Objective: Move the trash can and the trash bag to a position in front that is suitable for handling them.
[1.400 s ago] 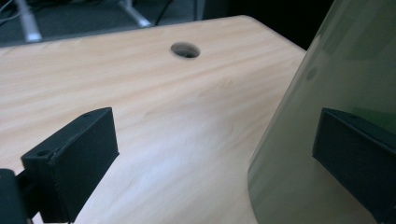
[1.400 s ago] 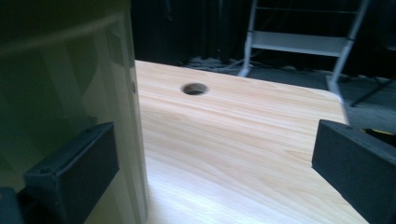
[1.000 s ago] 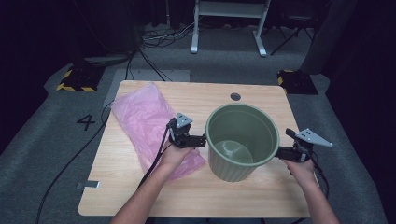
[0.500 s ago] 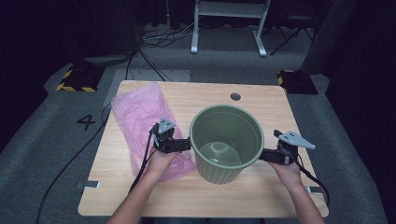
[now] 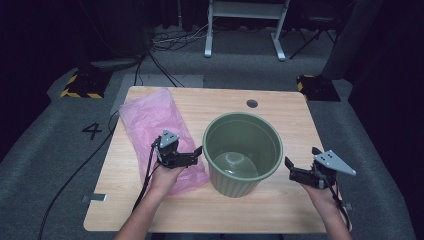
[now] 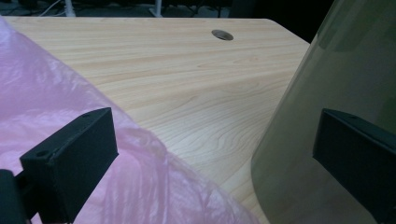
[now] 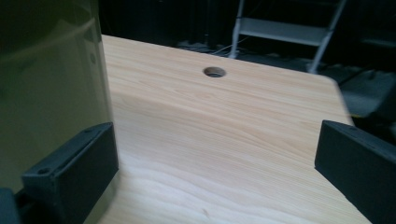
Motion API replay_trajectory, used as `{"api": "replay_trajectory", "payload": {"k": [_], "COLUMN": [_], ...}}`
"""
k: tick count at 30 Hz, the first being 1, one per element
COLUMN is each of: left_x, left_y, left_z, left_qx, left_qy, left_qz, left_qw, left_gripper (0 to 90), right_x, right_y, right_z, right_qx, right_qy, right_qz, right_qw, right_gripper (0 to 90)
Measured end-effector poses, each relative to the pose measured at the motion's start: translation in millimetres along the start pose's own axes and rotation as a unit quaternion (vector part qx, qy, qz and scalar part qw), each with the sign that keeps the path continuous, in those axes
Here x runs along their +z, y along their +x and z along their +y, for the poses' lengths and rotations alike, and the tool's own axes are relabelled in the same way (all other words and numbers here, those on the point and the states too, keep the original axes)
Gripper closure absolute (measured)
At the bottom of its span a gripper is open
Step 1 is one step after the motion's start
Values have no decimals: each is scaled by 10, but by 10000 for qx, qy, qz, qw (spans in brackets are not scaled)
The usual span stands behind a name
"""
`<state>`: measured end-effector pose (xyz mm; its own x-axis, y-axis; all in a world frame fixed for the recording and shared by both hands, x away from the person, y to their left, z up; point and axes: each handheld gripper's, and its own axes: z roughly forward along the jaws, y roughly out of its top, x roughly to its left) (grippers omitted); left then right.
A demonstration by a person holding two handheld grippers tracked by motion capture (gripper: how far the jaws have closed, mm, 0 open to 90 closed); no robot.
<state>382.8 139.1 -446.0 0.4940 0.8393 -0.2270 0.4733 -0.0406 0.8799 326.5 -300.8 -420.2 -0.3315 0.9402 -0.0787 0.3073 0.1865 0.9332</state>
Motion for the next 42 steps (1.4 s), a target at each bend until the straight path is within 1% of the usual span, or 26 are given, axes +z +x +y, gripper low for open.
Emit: {"api": "replay_trajectory", "payload": {"k": [2,4,7,9,12,13,15,16,17,18,20,21,22,25,26,28,29,31,32,33,34,36,38,39,41,42], "left_x": [-60,-109,-234,-316,-499,-543,-609,-633,-643,-635,-606,-597,-590,-577,-575,-565,-552,-502,-474,-474,-443,-415,-400,-391,-365,-351], "left_y": [25,53,93,116,162,173,199,227,269,313,417,463,507,640,668,764,813,912,959,959,1021,1081,1103,1112,1124,1125], "left_z": [-39,-73,-136,-170,-243,-251,-253,-267,-286,-307,-341,-355,-365,-372,-373,-379,-382,-388,-400,-400,-430,-466,-482,-486,-495,-494], "left_qx": [53,65,30,10,-337,-323,-230,-259,-307,-372,-471,-572,-614,-602,-630,-642,-705,-828,-889,-889,-955,-1094,-1121,-1175,-1181,-1178], "left_qy": [40,80,81,49,-128,-167,-135,-169,-176,-191,-84,-81,-75,-18,-32,19,35,194,277,277,364,459,538,594,750,792], "left_qz": [97,135,204,235,321,378,551,630,647,740,882,912,939,1142,1189,1400,1486,1717,1776,1776,1875,1873,1968,1961,1989,1976], "left_qw": [9999,9999,9998,9997,9988,9986,9981,9975,9973,9964,9950,9942,9937,9916,9909,9881,9864,9815,9797,9797,9769,9751,9725,9717,9700,9700], "left_gripper": [0,0,0,0,2,2,2,2,2,2,2,3,3,2,3,4,5,5,5,5,6,8,40,50,53,53], "right_x": [-80,-140,-202,-242,-264,-266,-261,-257,-258,-262,-283,-291,-294,-281,-278,-272,-267,-253,-246,-246,-233,-227,-221,-219,-214,-213], "right_y": [-30,-59,-75,-84,-105,-112,-133,-143,-152,-164,-198,-210,-222,-247,-254,-263,-266,-261,-252,-252,-231,-212,-205,-206,-211,-212], "right_z": [-71,-152,-244,-324,-454,-500,-582,-611,-631,-645,-661,-674,-694,-766,-788,-801,-802,-805,-810,-810,-820,-822,-819,-815,-813,-815], "right_qx": [164,323,394,507,639,679,740,771,760,749,833,836,850,913,944,929,931,914,918,918,892,821,789,792,782,772], "right_qy": [32,20,28,4,10,23,74,106,127,128,26,-13,-31,54,65,84,69,72,77,77,95,123,117,105,102,106], "right_qz": [76,111,54,26,-32,-58,-79,-76,-108,-156,-161,-173,-181,-172,-169,-181,-182,-125,-101,-101,-43,-25,-39,-17,-2,3], "right_qw": [9998,9994,9992,9987,9980,9977,9972,9969,9970,9970,9964,9963,9962,9957,9954,9955,9955,9957,9957,9957,9960,9965,9968,9968,9969,9970], "right_gripper": [0,0,0,0,0,0,0,0,0,0,0,0,0,0,0,0,0,0,0,0,0,0,0,0,0,0]}}
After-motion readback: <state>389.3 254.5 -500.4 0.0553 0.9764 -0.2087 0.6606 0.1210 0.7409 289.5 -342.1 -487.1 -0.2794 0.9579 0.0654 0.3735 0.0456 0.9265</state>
